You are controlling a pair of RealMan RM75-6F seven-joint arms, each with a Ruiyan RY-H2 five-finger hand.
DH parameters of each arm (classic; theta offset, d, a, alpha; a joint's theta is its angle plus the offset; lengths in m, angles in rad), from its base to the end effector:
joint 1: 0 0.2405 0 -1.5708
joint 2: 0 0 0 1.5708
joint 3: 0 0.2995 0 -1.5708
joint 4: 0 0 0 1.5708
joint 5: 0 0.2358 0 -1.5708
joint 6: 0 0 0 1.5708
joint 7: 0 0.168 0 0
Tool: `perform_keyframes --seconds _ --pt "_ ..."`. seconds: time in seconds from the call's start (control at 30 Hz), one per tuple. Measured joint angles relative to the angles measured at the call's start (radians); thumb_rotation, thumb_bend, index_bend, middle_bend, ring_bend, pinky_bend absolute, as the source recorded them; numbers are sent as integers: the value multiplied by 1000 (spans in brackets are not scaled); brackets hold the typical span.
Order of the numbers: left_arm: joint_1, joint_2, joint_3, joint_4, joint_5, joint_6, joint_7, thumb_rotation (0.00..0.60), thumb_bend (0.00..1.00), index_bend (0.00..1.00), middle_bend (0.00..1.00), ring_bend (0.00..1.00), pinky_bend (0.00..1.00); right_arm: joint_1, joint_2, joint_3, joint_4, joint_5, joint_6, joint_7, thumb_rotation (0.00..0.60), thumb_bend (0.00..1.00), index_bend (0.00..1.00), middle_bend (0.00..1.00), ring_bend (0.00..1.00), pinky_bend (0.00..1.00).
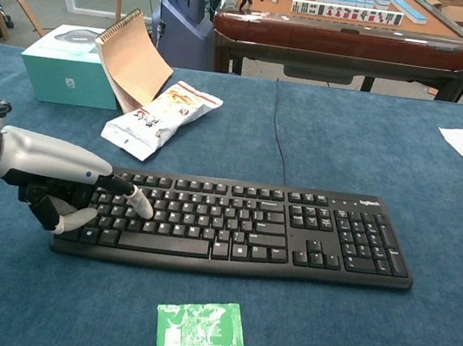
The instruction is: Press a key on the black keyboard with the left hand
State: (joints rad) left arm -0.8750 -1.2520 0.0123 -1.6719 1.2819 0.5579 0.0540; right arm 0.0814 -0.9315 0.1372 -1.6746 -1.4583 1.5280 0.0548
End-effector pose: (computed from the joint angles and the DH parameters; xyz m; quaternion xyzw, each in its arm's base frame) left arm -0.1889 0.3519 -0.0305 -0.8603 -0.4008 -0.2080 0.2365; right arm -0.3482 -0.2276 0.2400 0.5694 -0.3329 0.4076 0.6315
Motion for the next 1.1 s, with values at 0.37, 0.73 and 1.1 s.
perform_keyframes --seconds 0.37,0.73,1.1 --pt "79 118 -26 -84 53 183 -68 595 670 111 810 789 962 -2 3 0 -1 0 0 4 600 49 0 50 67 41" --pt "298 211 -38 -117 52 543 -109 570 367 78 300 346 497 3 -1 -3 11 -2 -13 17 600 50 0 50 67 41" --pt "572 225 -32 -97 30 875 -155 355 258 51 126 177 195 17 -6 -12 19 -9 -45 30 600 49 0 50 67 41"
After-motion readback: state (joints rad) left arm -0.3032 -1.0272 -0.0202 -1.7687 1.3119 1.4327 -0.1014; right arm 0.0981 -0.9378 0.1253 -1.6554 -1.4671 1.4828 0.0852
